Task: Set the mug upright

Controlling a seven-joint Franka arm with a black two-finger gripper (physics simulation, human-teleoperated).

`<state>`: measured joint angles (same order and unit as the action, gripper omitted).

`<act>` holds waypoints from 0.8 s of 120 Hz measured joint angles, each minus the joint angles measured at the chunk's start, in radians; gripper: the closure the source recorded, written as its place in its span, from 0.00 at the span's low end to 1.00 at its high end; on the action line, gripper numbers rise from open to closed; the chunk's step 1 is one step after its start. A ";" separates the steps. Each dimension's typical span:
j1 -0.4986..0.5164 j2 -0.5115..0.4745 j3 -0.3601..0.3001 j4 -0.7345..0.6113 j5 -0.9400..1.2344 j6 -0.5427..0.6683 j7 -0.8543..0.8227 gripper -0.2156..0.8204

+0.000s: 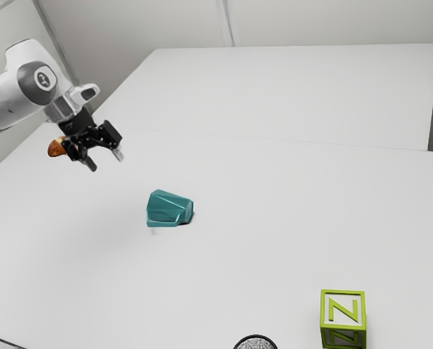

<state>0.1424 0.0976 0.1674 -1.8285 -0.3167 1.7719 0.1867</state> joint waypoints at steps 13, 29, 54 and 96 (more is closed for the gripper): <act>0.002 0.071 0.000 -0.010 -0.102 0.002 0.004 0.21; 0.014 0.141 0.000 -0.007 -0.212 0.006 0.008 0.21; 0.023 0.226 0.002 0.011 -0.349 0.009 0.015 0.21; 0.023 0.320 0.023 0.011 -0.540 0.005 0.031 0.21</act>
<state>0.1657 0.4172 0.1900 -1.8170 -0.8562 1.7768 0.2179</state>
